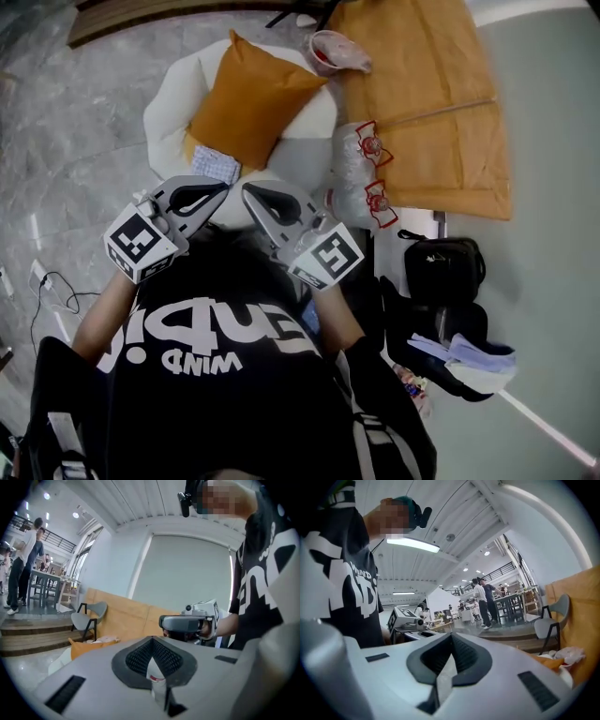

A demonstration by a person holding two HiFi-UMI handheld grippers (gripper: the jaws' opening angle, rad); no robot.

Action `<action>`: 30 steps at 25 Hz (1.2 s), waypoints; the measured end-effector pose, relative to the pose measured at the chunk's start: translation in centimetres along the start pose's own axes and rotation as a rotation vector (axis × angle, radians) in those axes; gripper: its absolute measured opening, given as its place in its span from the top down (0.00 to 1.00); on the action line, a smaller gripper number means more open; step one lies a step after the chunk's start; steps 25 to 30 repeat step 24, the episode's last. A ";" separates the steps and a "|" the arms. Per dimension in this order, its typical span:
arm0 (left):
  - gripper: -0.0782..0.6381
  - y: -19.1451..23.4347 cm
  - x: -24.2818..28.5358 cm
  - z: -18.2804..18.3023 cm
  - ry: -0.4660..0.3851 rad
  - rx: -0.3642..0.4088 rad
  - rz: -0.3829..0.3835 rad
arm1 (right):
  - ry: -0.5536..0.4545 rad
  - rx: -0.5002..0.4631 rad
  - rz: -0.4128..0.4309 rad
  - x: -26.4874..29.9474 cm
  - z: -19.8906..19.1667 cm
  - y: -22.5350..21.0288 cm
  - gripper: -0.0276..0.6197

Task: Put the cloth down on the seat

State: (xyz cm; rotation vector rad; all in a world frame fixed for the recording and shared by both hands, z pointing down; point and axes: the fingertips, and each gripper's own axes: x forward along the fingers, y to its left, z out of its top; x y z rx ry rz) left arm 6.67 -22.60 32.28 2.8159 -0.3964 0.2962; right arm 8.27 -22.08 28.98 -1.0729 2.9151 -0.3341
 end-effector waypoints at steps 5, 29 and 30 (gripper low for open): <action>0.88 -1.1 0.2 0.0 -0.001 -0.007 0.014 | -0.009 0.006 0.036 -1.0 0.3 0.7 0.93; 0.88 -3.0 0.1 0.0 -0.014 -0.007 0.014 | -0.017 0.001 0.067 -2.4 1.0 1.6 0.93; 0.88 -3.0 0.1 0.0 -0.014 -0.007 0.014 | -0.017 0.001 0.067 -2.4 1.0 1.6 0.93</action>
